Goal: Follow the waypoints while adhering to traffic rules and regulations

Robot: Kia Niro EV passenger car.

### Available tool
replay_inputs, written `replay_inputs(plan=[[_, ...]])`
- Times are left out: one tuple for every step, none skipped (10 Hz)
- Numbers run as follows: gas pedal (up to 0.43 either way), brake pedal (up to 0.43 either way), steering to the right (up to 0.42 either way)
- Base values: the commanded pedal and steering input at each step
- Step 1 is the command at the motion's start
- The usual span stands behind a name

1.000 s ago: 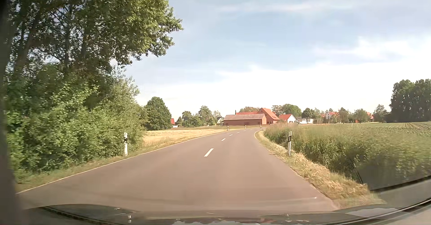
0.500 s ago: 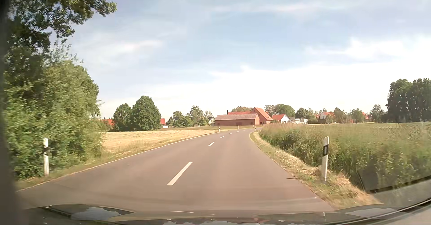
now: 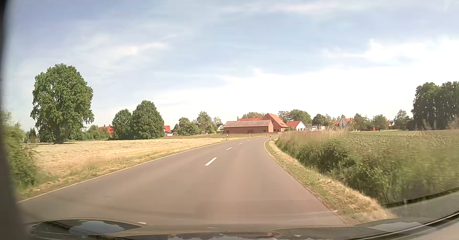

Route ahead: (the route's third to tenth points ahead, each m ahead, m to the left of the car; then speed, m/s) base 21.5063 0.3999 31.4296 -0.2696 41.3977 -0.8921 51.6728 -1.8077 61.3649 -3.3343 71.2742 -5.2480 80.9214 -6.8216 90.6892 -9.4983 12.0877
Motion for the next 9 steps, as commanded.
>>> replay_inputs(plan=[[0.24, 0.0, 0.006], [0.24, 0.0, 0.009], [0.24, 0.0, 0.012], [0.24, 0.0, 0.013], [0.228, 0.0, 0.006], [0.228, 0.0, 0.001], [0.228, 0.0, -0.002], [0.228, 0.0, -0.003], [0.228, 0.0, -0.003]])
